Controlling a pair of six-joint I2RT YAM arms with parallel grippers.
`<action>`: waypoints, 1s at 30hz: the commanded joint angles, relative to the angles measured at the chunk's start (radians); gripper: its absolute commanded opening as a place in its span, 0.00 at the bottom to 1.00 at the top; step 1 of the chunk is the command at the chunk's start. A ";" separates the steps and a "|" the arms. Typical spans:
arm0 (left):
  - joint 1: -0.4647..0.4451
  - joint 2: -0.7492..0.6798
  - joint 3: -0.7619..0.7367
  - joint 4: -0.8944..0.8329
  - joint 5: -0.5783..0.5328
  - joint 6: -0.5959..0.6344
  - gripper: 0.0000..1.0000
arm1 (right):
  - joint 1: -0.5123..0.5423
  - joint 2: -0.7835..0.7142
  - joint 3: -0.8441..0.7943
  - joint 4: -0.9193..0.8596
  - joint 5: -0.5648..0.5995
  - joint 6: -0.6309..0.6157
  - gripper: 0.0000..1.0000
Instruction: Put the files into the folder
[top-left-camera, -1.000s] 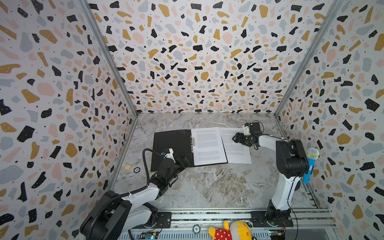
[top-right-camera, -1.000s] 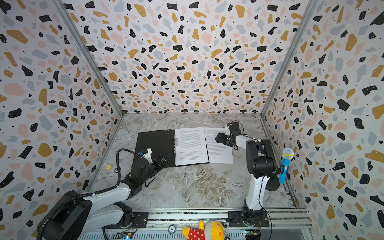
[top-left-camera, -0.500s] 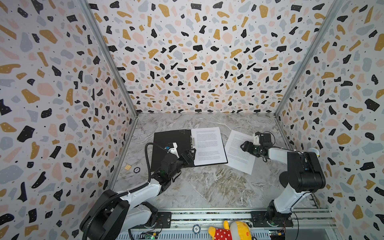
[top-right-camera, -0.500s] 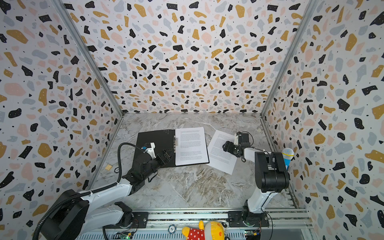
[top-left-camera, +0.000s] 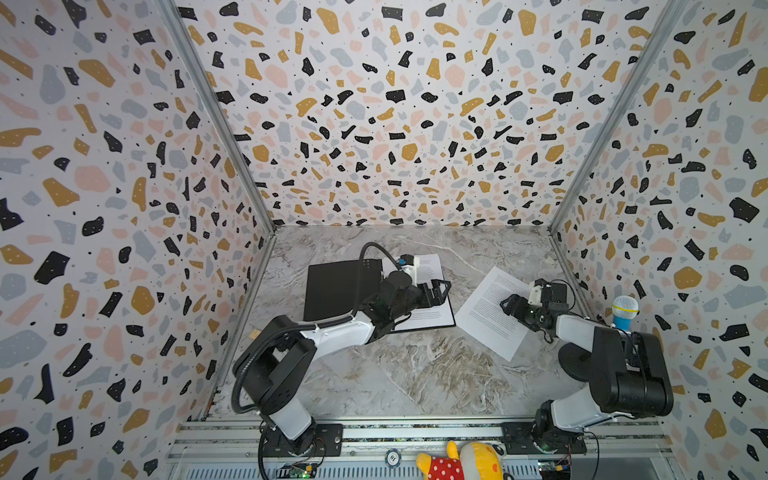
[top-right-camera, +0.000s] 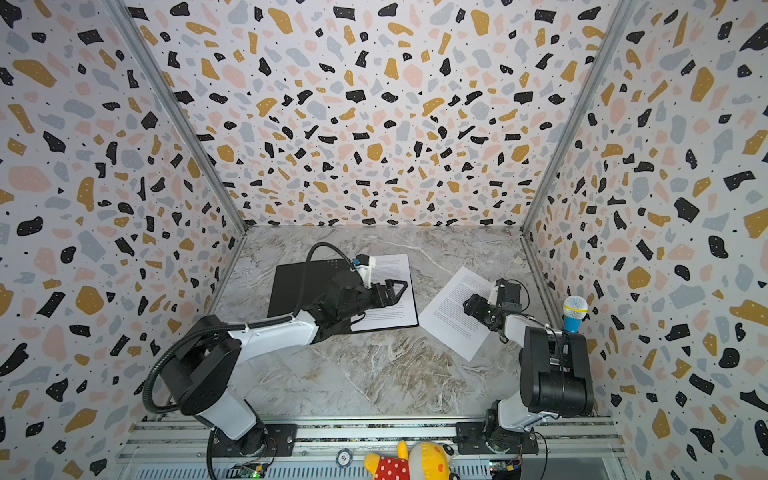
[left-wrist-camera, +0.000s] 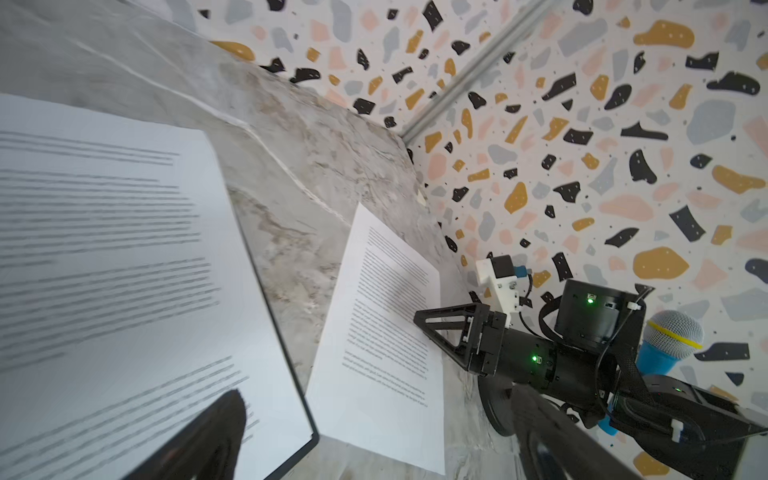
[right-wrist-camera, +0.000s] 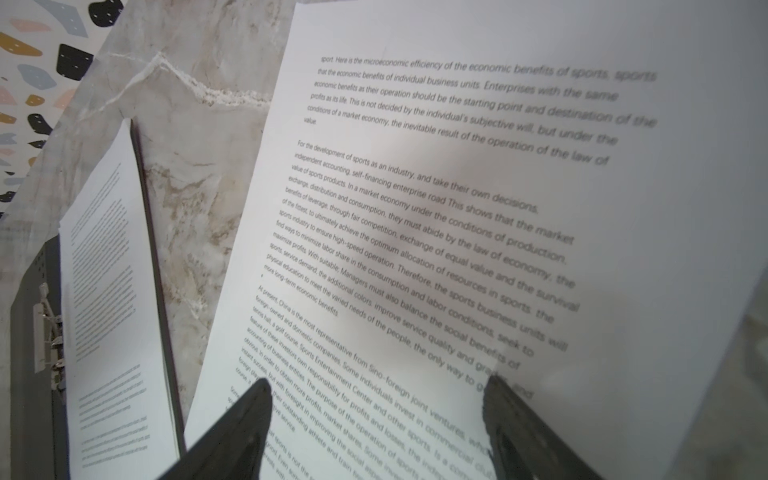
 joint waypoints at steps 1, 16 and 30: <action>-0.028 0.095 0.123 -0.083 0.068 0.114 1.00 | -0.001 -0.087 0.003 -0.043 -0.028 -0.009 0.81; -0.109 0.532 0.664 -0.423 0.046 0.294 0.98 | -0.088 -0.177 -0.065 -0.060 0.057 0.023 0.97; -0.136 0.708 0.872 -0.572 -0.032 0.352 0.96 | -0.152 -0.183 -0.116 -0.043 0.053 0.041 0.99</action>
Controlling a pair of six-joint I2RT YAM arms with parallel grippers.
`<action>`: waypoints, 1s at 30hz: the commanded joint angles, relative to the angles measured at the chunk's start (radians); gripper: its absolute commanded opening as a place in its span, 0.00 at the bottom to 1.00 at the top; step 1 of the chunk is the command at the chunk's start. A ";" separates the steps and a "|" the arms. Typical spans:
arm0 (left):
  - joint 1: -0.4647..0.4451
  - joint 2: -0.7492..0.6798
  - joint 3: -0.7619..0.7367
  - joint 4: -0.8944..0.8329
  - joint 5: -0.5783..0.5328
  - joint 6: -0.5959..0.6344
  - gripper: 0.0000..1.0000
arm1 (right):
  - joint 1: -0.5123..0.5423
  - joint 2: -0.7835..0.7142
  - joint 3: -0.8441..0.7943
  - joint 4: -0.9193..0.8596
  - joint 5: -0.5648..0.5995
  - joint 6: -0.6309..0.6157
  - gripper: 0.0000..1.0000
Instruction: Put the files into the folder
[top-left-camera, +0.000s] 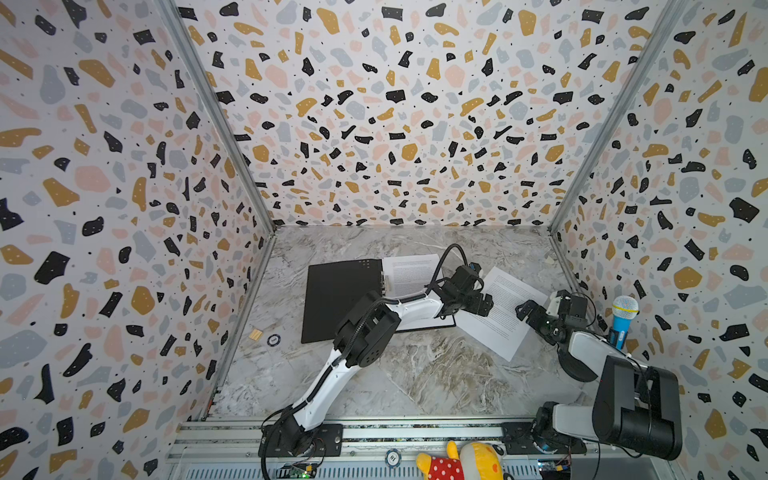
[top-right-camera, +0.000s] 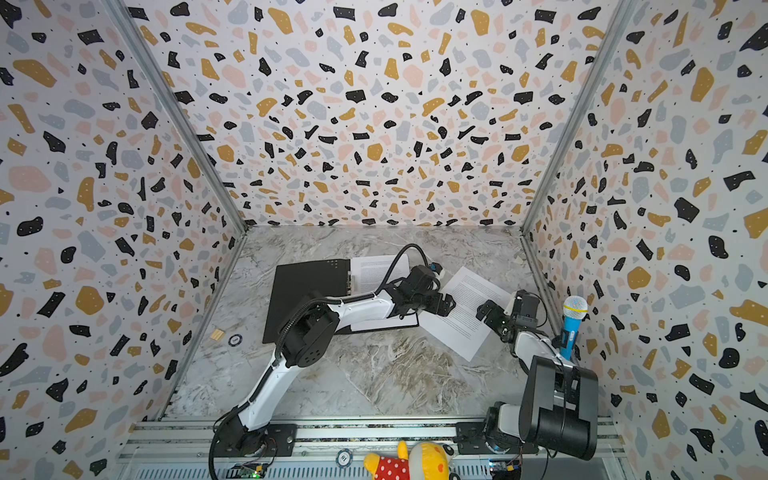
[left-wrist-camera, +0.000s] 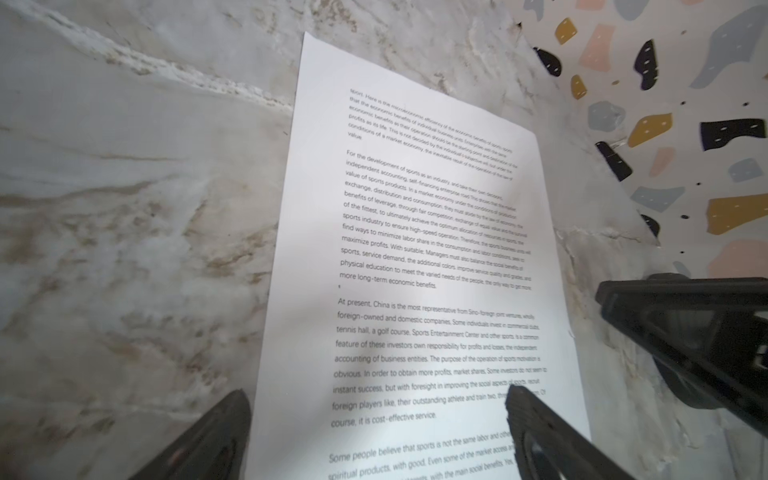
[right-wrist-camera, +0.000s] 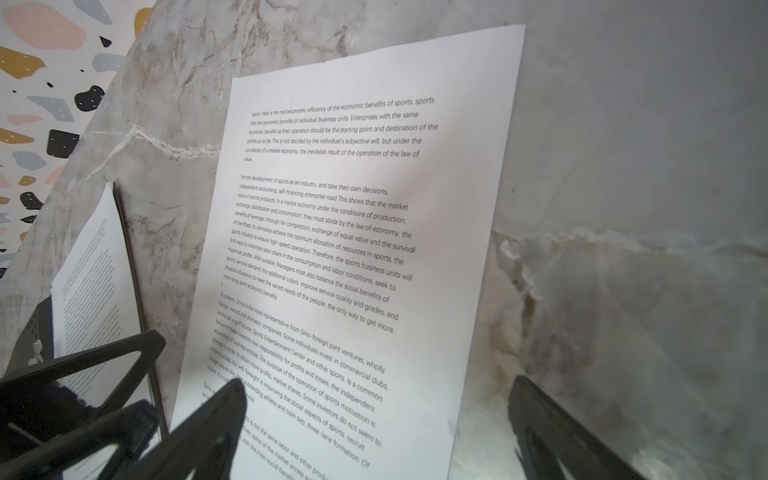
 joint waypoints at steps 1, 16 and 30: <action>-0.009 0.025 0.051 -0.052 -0.023 0.037 0.96 | -0.015 -0.002 -0.009 -0.002 0.004 0.011 0.99; -0.044 0.070 0.060 -0.069 0.029 0.036 0.96 | -0.027 0.066 -0.025 0.058 -0.097 0.038 0.99; -0.049 0.023 -0.059 0.104 0.172 -0.062 0.96 | -0.040 0.129 -0.049 0.145 -0.242 0.093 0.98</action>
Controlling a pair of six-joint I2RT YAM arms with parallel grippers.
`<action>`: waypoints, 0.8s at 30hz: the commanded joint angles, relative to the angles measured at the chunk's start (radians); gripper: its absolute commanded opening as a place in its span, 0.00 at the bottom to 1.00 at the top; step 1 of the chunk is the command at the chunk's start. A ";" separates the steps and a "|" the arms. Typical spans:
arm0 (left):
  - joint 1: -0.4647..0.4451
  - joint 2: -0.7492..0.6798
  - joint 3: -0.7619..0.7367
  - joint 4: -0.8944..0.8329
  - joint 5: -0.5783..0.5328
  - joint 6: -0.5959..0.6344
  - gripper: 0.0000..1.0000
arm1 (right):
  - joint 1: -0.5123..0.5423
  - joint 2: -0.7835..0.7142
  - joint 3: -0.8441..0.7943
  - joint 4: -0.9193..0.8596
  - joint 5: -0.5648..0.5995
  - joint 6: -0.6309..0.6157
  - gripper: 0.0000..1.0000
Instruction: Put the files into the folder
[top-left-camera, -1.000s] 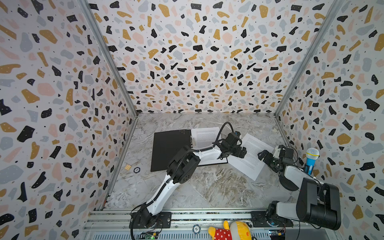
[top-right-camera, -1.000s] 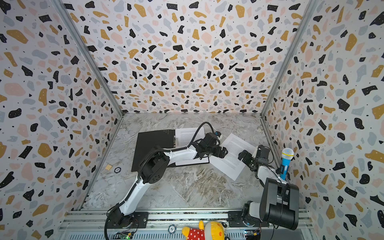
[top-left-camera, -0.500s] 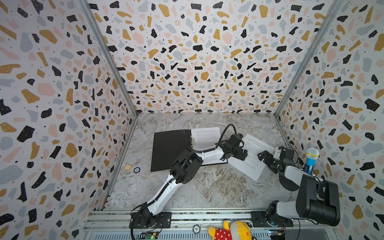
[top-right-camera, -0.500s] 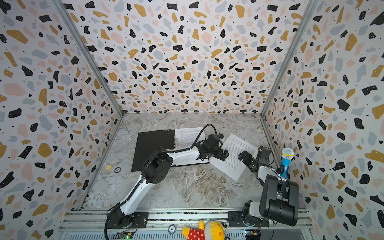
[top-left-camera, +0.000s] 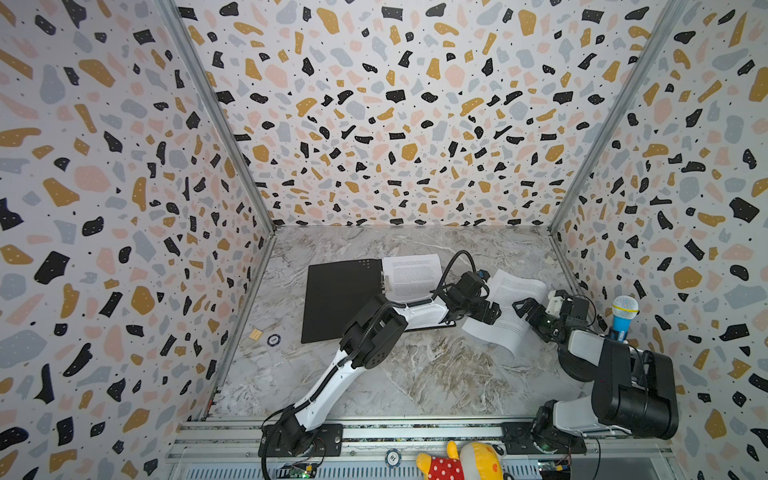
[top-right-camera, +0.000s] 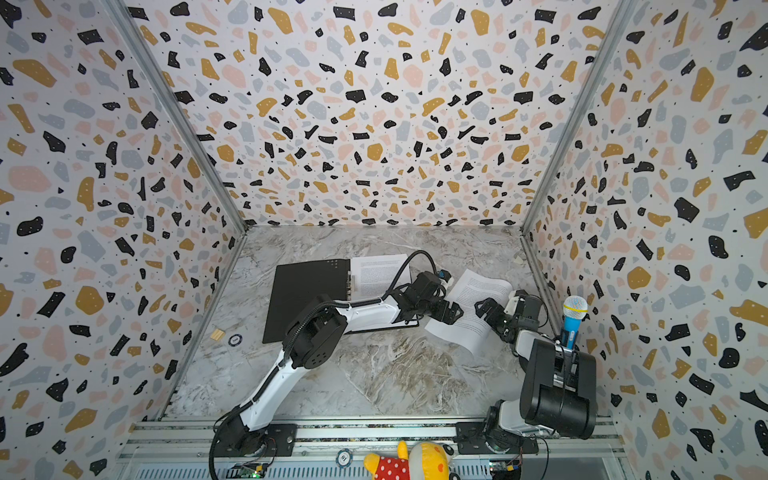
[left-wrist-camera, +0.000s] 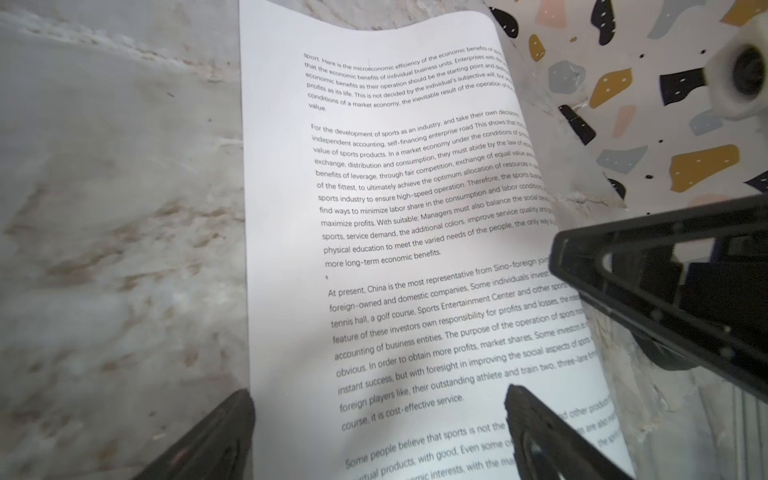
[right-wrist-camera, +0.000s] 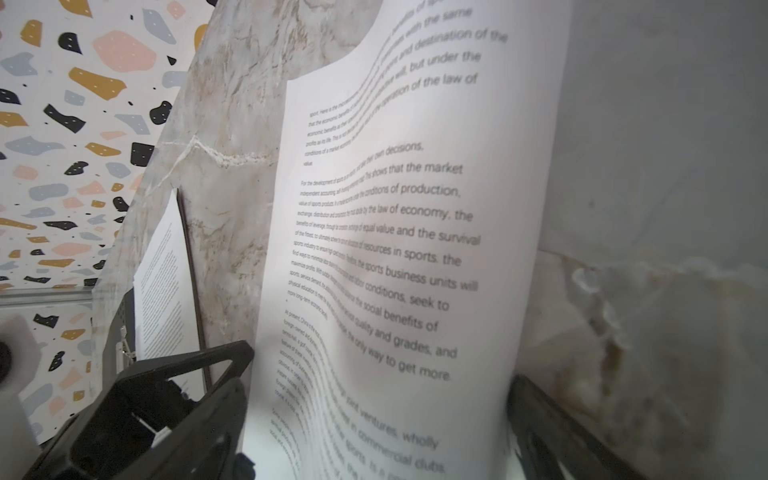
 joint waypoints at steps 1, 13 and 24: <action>-0.012 -0.016 -0.055 0.039 0.082 -0.059 0.96 | -0.006 0.025 -0.026 -0.022 -0.067 0.032 0.98; -0.010 -0.068 -0.173 0.219 0.142 -0.149 0.96 | -0.022 0.082 -0.050 0.056 -0.153 0.080 0.83; -0.009 -0.064 -0.172 0.211 0.136 -0.154 0.96 | -0.061 0.057 -0.093 0.058 -0.147 0.085 0.62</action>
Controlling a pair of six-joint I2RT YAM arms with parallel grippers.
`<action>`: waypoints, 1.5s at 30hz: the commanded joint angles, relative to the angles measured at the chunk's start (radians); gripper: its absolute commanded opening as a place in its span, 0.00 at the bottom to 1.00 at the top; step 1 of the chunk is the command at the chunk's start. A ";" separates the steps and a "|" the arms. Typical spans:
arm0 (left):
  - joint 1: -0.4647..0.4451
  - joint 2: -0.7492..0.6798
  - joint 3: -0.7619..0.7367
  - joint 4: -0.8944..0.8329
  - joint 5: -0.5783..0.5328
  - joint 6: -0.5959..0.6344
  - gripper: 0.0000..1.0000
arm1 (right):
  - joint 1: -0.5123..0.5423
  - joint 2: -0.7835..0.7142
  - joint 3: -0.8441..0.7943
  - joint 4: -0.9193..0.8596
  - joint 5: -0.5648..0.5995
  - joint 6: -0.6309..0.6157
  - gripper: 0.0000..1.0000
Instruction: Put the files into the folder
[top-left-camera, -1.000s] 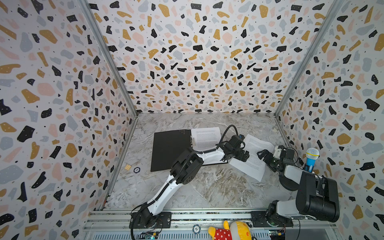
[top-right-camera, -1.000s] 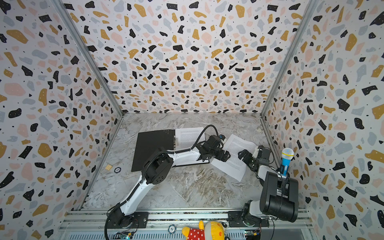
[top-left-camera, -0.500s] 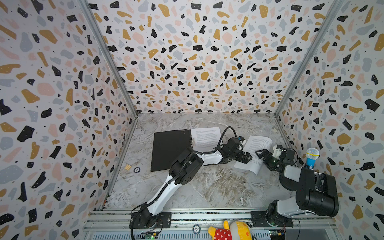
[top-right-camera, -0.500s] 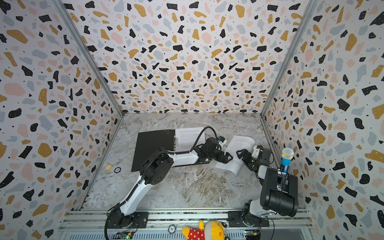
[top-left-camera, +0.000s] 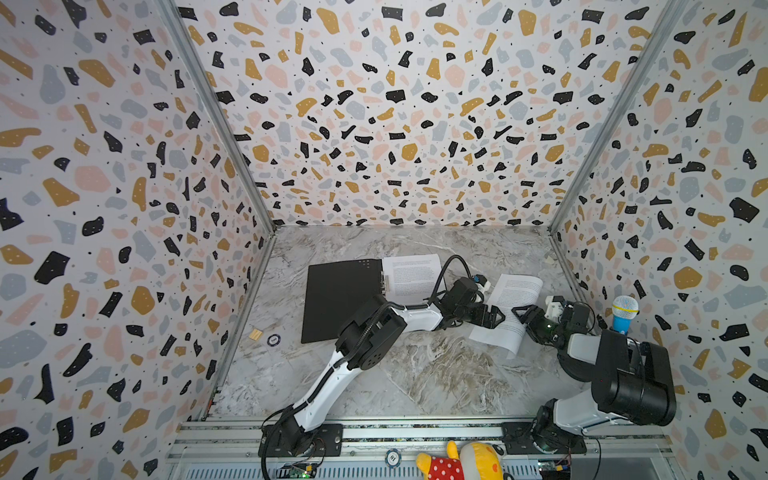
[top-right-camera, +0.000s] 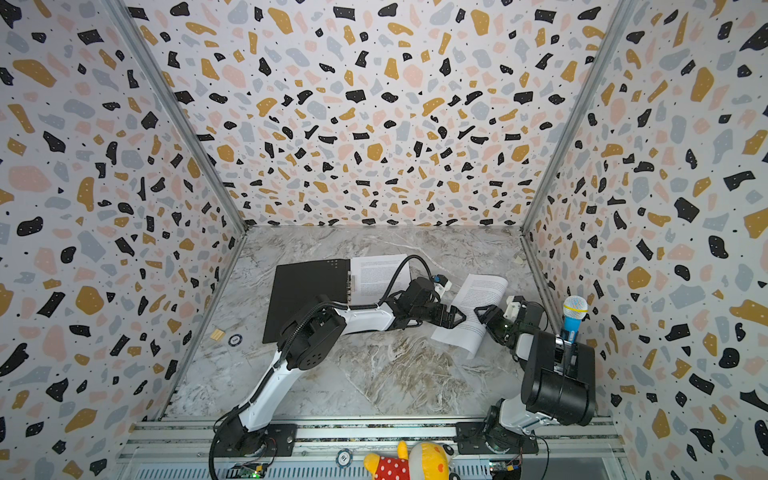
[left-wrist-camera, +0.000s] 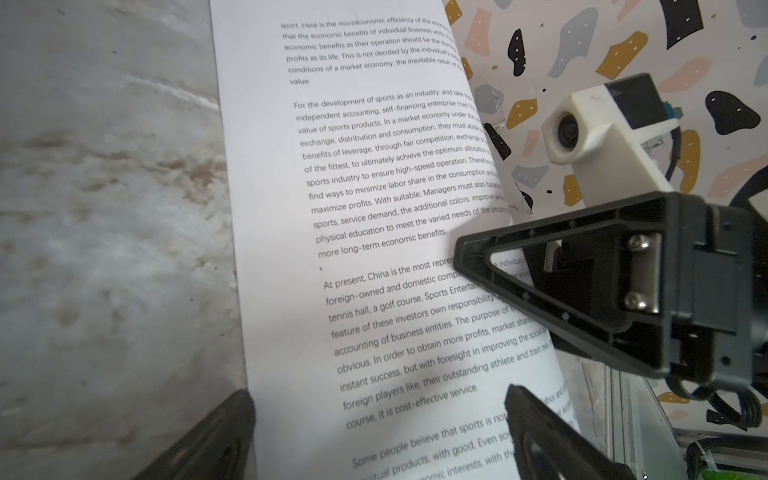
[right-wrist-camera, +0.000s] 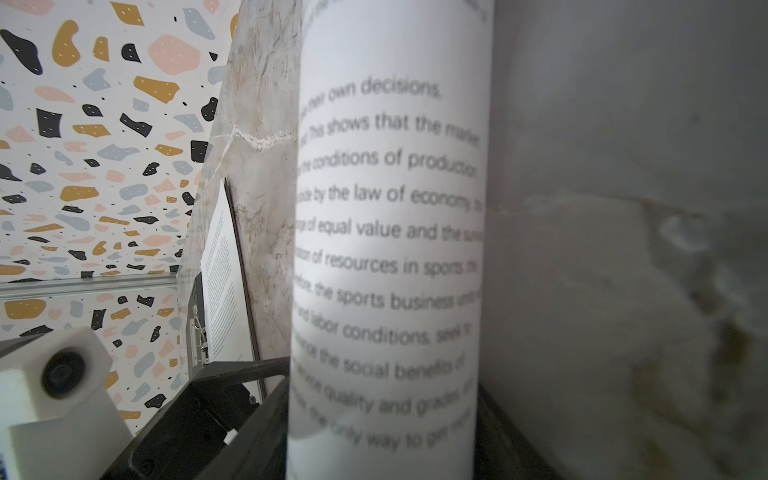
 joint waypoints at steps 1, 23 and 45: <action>-0.008 -0.018 -0.014 -0.009 0.006 -0.010 0.96 | -0.017 -0.016 -0.036 -0.078 0.019 0.002 0.61; -0.065 -0.342 -0.583 0.697 0.006 -0.514 0.99 | -0.029 -0.019 -0.045 -0.065 0.019 -0.008 0.53; -0.268 -0.211 -0.749 1.164 -0.231 -0.938 0.95 | -0.030 -0.021 -0.035 -0.078 0.036 -0.022 0.54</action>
